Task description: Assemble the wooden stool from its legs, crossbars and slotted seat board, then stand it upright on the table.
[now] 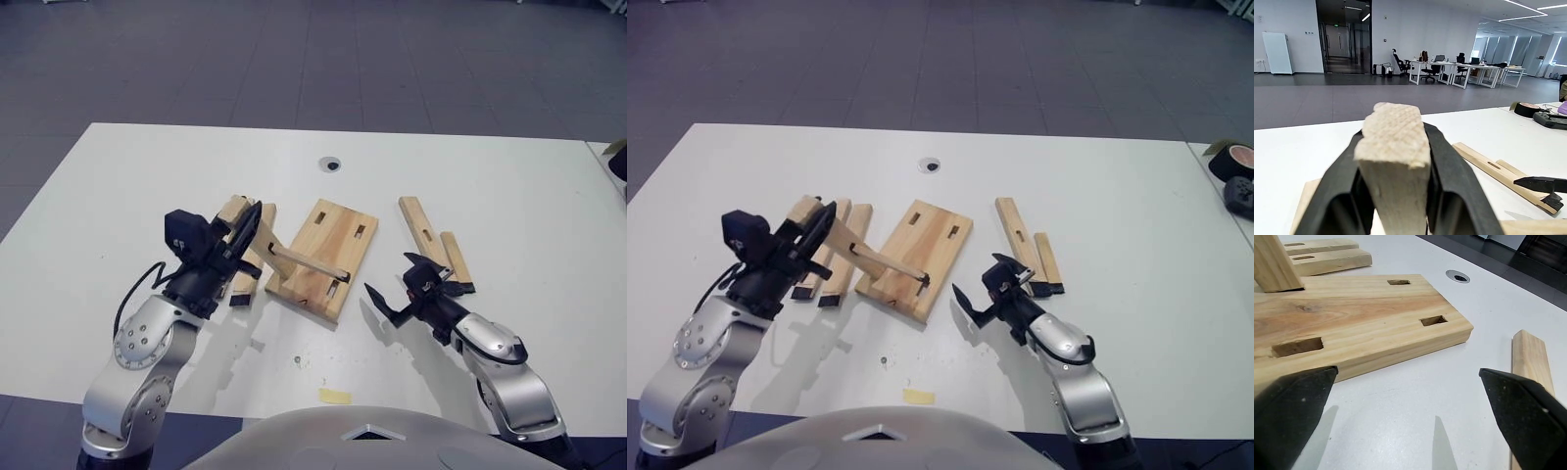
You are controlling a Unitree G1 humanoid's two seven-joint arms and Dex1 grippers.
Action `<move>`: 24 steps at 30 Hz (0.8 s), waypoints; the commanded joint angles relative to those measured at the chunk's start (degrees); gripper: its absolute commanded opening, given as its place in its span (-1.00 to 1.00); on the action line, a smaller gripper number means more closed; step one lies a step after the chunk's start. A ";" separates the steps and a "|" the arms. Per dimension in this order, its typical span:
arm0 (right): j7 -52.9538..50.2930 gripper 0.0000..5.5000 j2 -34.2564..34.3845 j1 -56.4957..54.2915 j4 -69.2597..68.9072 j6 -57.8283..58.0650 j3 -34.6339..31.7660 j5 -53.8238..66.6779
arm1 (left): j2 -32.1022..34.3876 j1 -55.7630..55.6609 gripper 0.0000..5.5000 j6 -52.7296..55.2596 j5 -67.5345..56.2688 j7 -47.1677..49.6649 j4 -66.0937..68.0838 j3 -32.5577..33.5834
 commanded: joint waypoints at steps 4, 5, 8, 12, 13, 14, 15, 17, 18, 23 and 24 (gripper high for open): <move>-1.61 0.96 0.97 -0.33 2.64 -2.86 1.24 -1.64 | 3.30 -16.65 -0.19 5.46 -22.81 1.29 -1.75 12.36; -1.87 0.96 1.21 -0.37 3.00 -3.07 1.37 -1.75 | 4.52 -19.89 -0.12 5.87 -27.43 2.58 -1.20 14.21; -2.48 0.96 1.70 -0.44 3.67 -3.79 2.13 -2.43 | 10.11 -27.85 0.08 5.67 -40.68 5.82 0.60 20.27; -3.44 0.96 2.47 0.24 4.62 -4.84 1.95 -2.63 | 19.77 -25.04 0.28 9.77 -34.57 5.20 13.62 25.39; -3.86 0.96 2.70 0.46 5.02 -5.18 1.87 -2.72 | 21.25 -20.91 0.37 9.80 -28.07 3.73 16.91 23.40; -4.29 0.96 3.00 0.63 5.48 -5.56 1.88 -2.79 | 21.37 -16.92 0.42 10.37 -24.33 2.51 20.11 21.44; -4.66 0.96 3.18 0.63 6.05 -5.97 1.96 -3.00 | 21.29 -13.33 0.47 10.27 -20.57 1.43 22.25 18.88; -5.49 0.96 3.72 0.74 6.79 -6.51 2.22 -3.34 | 20.46 -8.03 0.59 11.18 -16.62 -1.61 23.56 14.41; -5.69 0.96 3.96 0.76 6.97 -6.68 2.38 -3.47 | 20.63 -6.16 0.67 11.54 -14.28 -2.91 23.57 12.33; -6.58 0.96 4.87 1.34 7.46 -7.47 3.07 -4.23 | 21.94 -1.43 0.95 8.00 -0.70 -9.34 25.99 4.74; -6.72 0.96 5.01 1.39 7.39 -7.46 3.06 -4.29 | 21.47 -1.20 0.96 7.57 0.97 -10.15 26.63 4.13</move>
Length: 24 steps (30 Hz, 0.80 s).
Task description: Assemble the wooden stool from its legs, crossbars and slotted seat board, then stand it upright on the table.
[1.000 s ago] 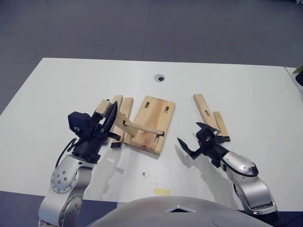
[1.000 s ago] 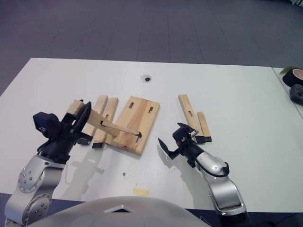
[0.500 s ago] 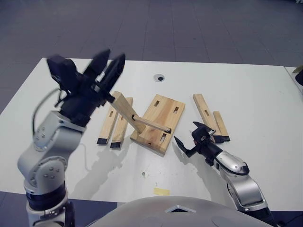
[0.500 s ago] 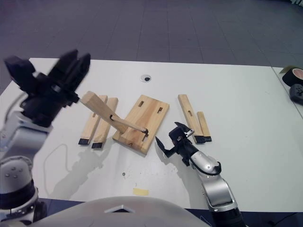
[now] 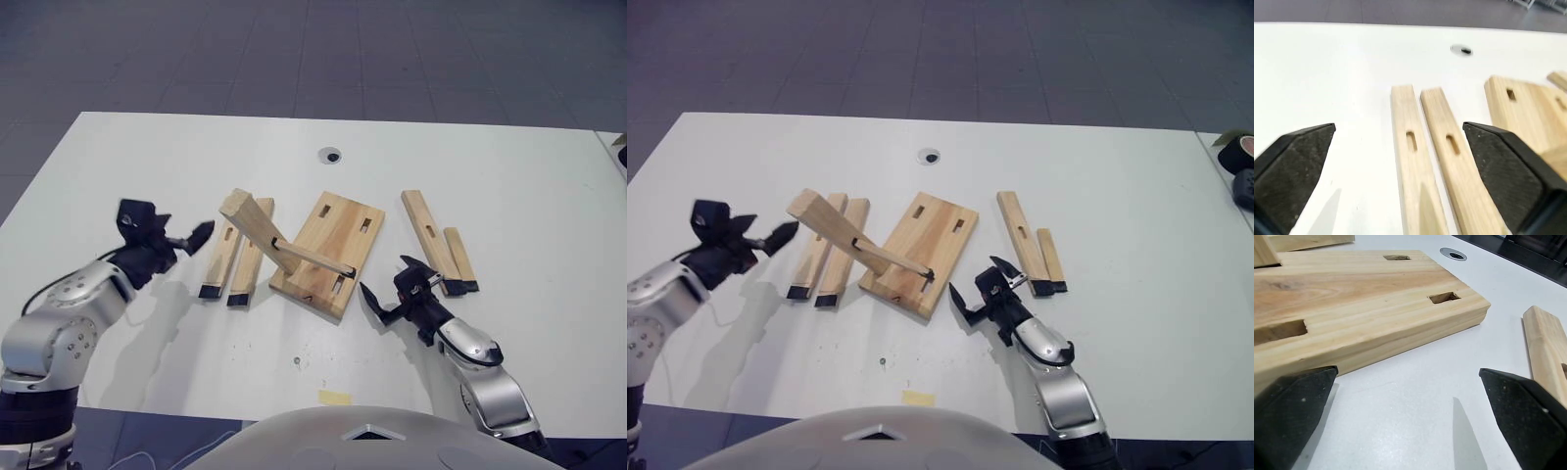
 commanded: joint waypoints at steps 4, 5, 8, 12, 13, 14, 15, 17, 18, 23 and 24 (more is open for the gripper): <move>-0.69 0.96 0.58 0.49 0.11 0.13 0.17 -0.74 | -0.53 2.00 0.96 -4.31 13.75 -5.43 4.46 -7.14; -0.69 0.96 0.60 0.46 0.05 0.26 0.20 -0.78 | -0.86 2.05 0.96 -4.73 15.21 -5.78 5.02 -7.77; -1.01 0.96 0.84 0.52 -0.25 0.76 -0.02 -0.92 | -1.49 2.41 0.96 -5.08 17.79 -7.39 5.87 -8.23; -1.19 0.96 0.94 0.98 -0.99 1.17 0.14 -1.21 | -0.85 2.47 0.89 -5.35 21.83 -9.08 7.25 -8.93; -1.26 0.96 1.01 0.98 -1.19 1.35 0.11 -1.24 | -0.07 2.63 0.84 -5.23 22.92 -9.99 7.48 -9.41; -1.32 0.96 1.08 0.95 -1.33 1.50 0.09 -1.25 | 0.67 2.79 0.79 -5.31 24.12 -10.86 7.65 -9.88; -1.45 0.96 1.18 1.04 -1.54 1.64 0.13 -1.30 | 1.68 2.77 0.70 -5.47 25.95 -11.50 7.86 -10.58; -1.74 0.96 1.42 1.32 -1.87 1.87 0.36 -1.47 | 3.20 2.22 0.59 -5.52 28.56 -13.50 8.19 -12.01; -1.90 0.96 1.50 1.49 -1.99 1.91 0.52 -1.62 | 3.32 1.81 0.53 -5.30 29.18 -14.20 8.45 -12.31; -2.84 0.96 2.11 1.93 -2.16 1.89 0.96 -2.42 | 2.33 -1.93 0.23 -3.04 29.88 -18.72 12.64 -14.05; -3.11 0.96 2.37 1.92 -2.11 1.85 1.06 -2.55 | 1.42 -2.43 0.17 -0.87 28.18 -20.08 13.75 -13.84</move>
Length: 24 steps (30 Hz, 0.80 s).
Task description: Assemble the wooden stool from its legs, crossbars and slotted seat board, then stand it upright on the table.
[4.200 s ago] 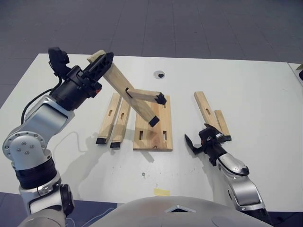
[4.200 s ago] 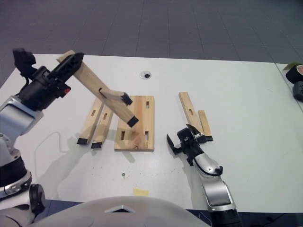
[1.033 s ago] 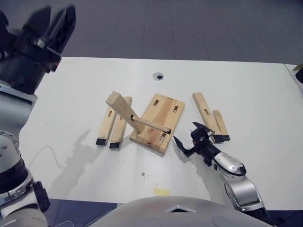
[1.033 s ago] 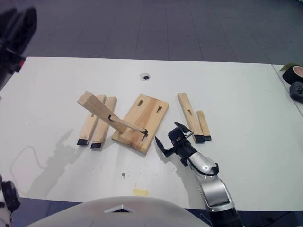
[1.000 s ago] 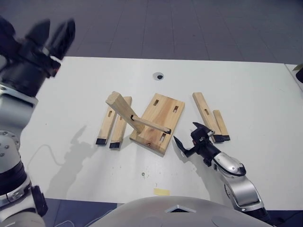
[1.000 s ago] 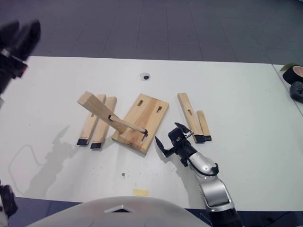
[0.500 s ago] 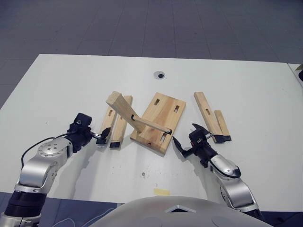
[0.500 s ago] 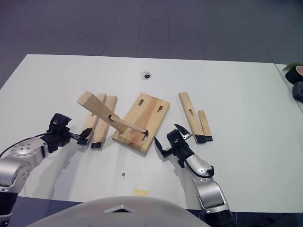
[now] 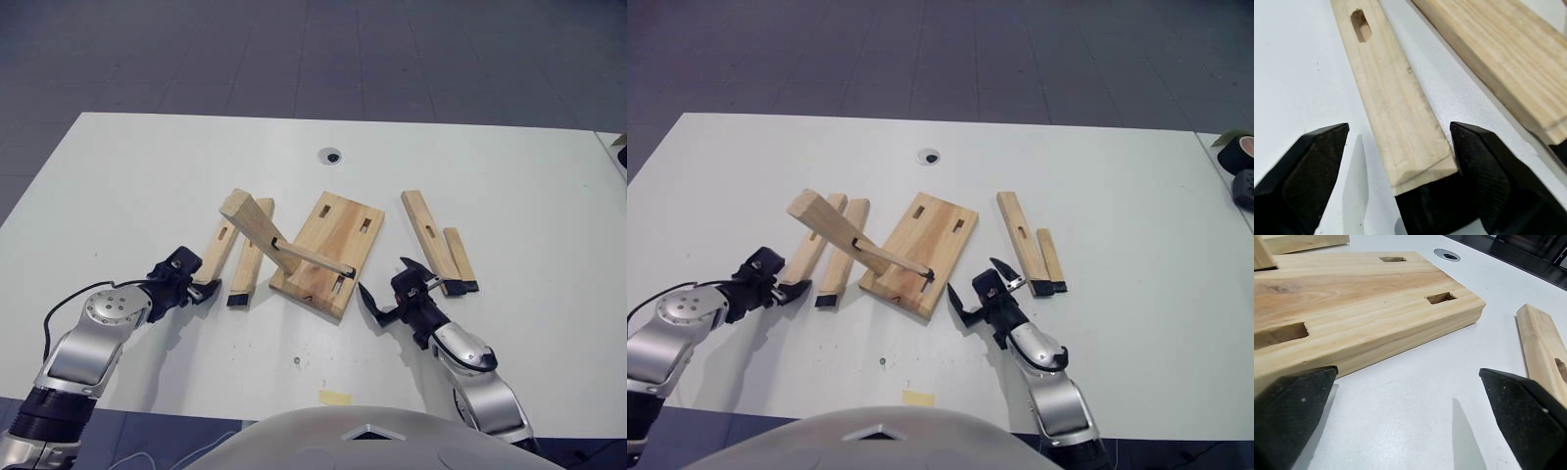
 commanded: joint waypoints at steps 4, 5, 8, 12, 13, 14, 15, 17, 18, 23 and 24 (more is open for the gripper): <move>-1.04 0.96 1.00 0.04 -0.04 0.12 0.42 -0.83 | -1.92 0.10 -0.05 9.86 -3.27 -6.86 6.42 -1.42; -1.18 0.96 1.13 0.09 0.09 0.01 0.43 -0.94 | -1.74 0.21 -0.11 9.94 -3.06 -7.26 6.81 -1.59; -1.59 0.96 1.40 0.32 0.39 -0.34 0.69 -1.28 | -0.88 -0.38 -0.24 9.01 -1.69 -7.79 8.12 -2.18; -2.13 0.96 1.73 0.49 0.88 -0.83 0.83 -1.52 | 0.03 -2.01 -0.24 6.47 0.40 -8.06 9.02 -2.12; -2.21 0.96 1.75 0.53 1.00 -0.95 0.71 -1.52 | -0.09 -2.54 -0.24 5.95 0.65 -7.74 9.16 -1.59; -2.28 0.96 1.75 0.57 1.09 -1.04 0.43 -1.44 | -0.37 -3.41 -0.24 5.09 1.09 -6.96 9.19 -0.77; -2.25 0.96 1.76 0.41 1.23 -1.02 0.08 -1.32 | -0.77 -4.43 -0.24 4.57 1.35 -5.90 9.16 0.30; -2.24 0.96 1.62 -0.59 2.02 -1.26 -1.55 -0.77 | -2.41 -7.65 -0.24 2.33 0.98 -3.30 8.74 3.58; -2.15 0.96 1.45 -1.41 2.38 -1.29 -2.66 -0.32 | -3.48 -9.62 -0.24 1.22 0.49 -1.93 8.44 5.34; -0.03 0.96 -0.65 -10.74 2.25 1.04 -12.88 6.17 | -9.29 -20.73 -0.24 -4.13 -2.75 2.96 3.48 12.05; 0.82 0.96 -1.35 -14.14 1.71 2.32 -16.36 9.47 | -10.26 -22.65 -0.24 -4.73 -3.83 3.42 1.45 13.27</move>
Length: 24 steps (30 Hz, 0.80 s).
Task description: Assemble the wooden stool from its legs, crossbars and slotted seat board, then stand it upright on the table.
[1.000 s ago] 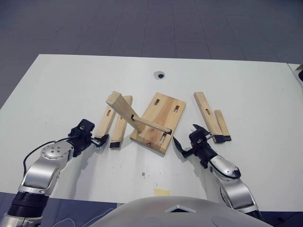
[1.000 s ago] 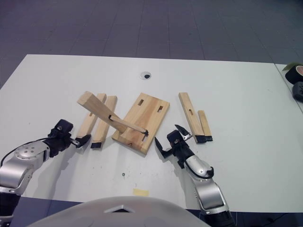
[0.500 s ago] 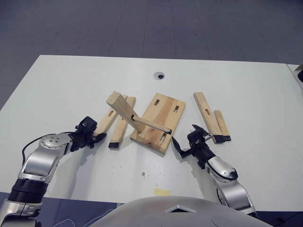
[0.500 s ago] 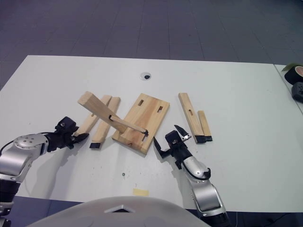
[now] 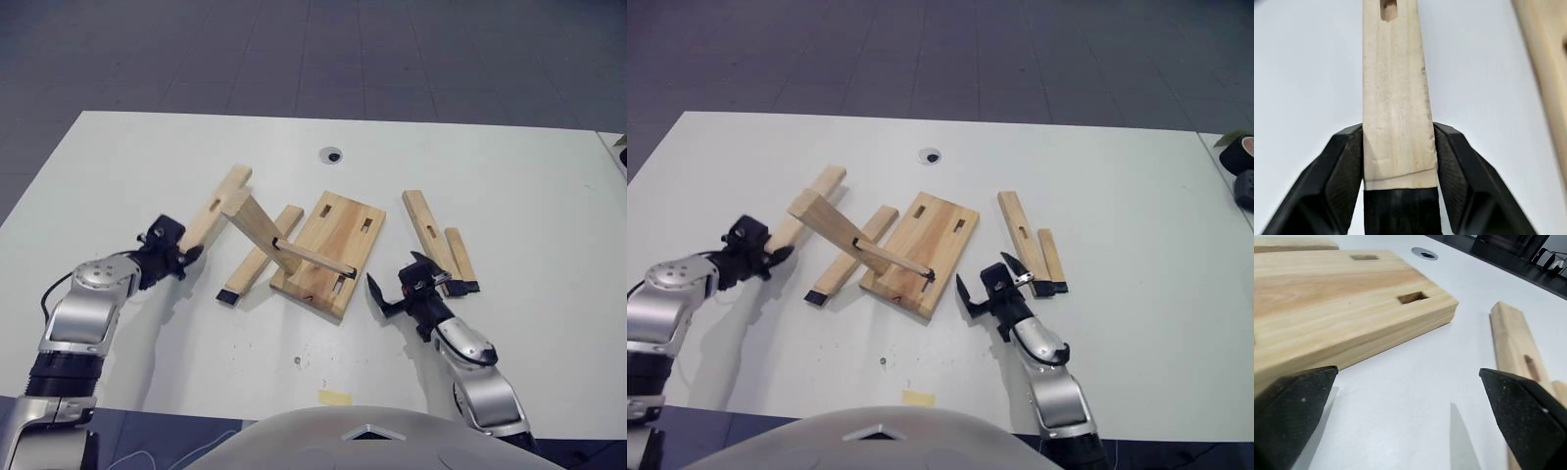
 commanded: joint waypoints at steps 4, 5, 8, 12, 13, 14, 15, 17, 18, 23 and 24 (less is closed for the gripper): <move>3.56 0.96 -2.03 -22.67 -7.14 15.59 -24.05 36.27 | -1.81 -12.63 -0.24 -7.81 -3.12 0.14 -9.96 4.99; 3.17 0.96 -2.14 -25.10 -8.74 18.37 -26.26 45.53 | -0.85 -13.54 -0.24 -10.05 -2.03 -1.12 -10.18 4.09; -0.70 0.96 -2.41 -29.83 -11.23 21.06 -28.50 70.86 | 1.36 -15.05 -0.24 -15.65 -0.11 -5.70 -11.22 1.07; -6.31 0.96 0.65 -32.12 -11.80 19.02 -24.96 86.98 | 1.76 -14.29 -0.24 -20.01 -0.15 -11.31 -14.66 -2.35; -7.42 0.96 1.31 -32.58 -11.46 18.67 -24.17 88.41 | 1.46 -14.17 -0.24 -19.83 -1.13 -12.57 -15.74 -2.86; -8.28 0.96 1.74 -33.07 -10.79 18.45 -23.52 89.57 | 1.22 -14.04 -0.24 -19.51 -2.09 -13.77 -16.69 -3.36; -9.11 0.96 2.40 -33.53 -9.94 18.29 -22.83 89.96 | 1.14 -13.73 -0.24 -19.44 -2.73 -15.15 -17.36 -4.06; -9.99 0.96 3.45 -34.23 -8.34 17.89 -21.70 90.37 | 1.05 -13.12 -0.24 -20.25 -2.87 -17.56 -17.22 -5.28; -10.60 0.96 3.80 -34.56 -7.71 17.66 -21.25 90.99 | 1.03 -12.80 -0.24 -20.64 -2.87 -18.67 -17.13 -5.68; -13.39 0.96 5.37 -37.43 -4.60 16.63 -19.04 92.85 | 0.63 -12.28 -0.24 -21.52 -3.10 -21.57 -17.16 -6.58; -13.30 0.96 5.61 -37.80 -4.53 16.66 -18.27 92.33 | 0.56 -12.22 -0.24 -21.66 -2.90 -21.77 -17.40 -6.78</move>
